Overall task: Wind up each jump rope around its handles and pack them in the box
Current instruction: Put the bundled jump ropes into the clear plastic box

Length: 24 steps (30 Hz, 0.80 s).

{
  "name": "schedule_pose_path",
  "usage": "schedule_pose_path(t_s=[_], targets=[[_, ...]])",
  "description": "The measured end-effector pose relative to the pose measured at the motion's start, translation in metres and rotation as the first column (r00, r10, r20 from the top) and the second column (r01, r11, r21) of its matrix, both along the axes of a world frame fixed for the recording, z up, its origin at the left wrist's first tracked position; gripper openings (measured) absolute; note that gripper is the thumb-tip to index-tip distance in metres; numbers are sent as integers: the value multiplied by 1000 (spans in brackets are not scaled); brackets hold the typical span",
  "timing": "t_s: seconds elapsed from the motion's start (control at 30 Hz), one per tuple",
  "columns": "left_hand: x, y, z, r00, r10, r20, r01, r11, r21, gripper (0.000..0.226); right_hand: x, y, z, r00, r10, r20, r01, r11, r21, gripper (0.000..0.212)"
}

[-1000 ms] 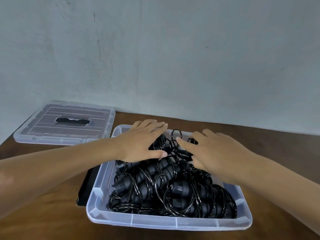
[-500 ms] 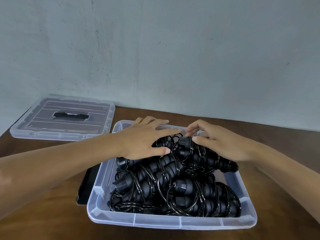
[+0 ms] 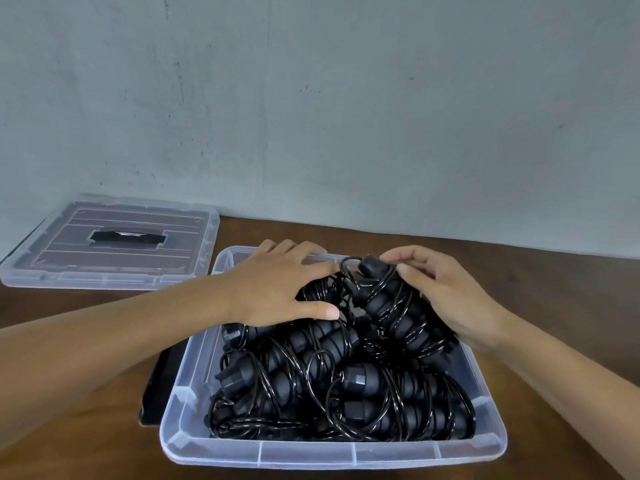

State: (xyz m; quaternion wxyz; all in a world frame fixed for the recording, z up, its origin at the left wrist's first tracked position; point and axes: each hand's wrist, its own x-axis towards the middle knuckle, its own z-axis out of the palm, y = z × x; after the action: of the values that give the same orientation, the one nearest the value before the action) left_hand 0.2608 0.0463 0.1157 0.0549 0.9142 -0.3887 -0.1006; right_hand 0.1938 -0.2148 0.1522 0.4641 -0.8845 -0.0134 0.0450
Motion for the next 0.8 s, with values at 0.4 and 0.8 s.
schedule_pose_path(t_s=[0.4,0.8], targets=[[-3,2,-5,972,-125,201,141,987,-70,82,-3,8,-11,997,66,33,-54,958,-283,27],[-9,-16,10,996,-86,20,87,990,-109,82,-6,17,-22,954,-12,299,116,937,-331,21]])
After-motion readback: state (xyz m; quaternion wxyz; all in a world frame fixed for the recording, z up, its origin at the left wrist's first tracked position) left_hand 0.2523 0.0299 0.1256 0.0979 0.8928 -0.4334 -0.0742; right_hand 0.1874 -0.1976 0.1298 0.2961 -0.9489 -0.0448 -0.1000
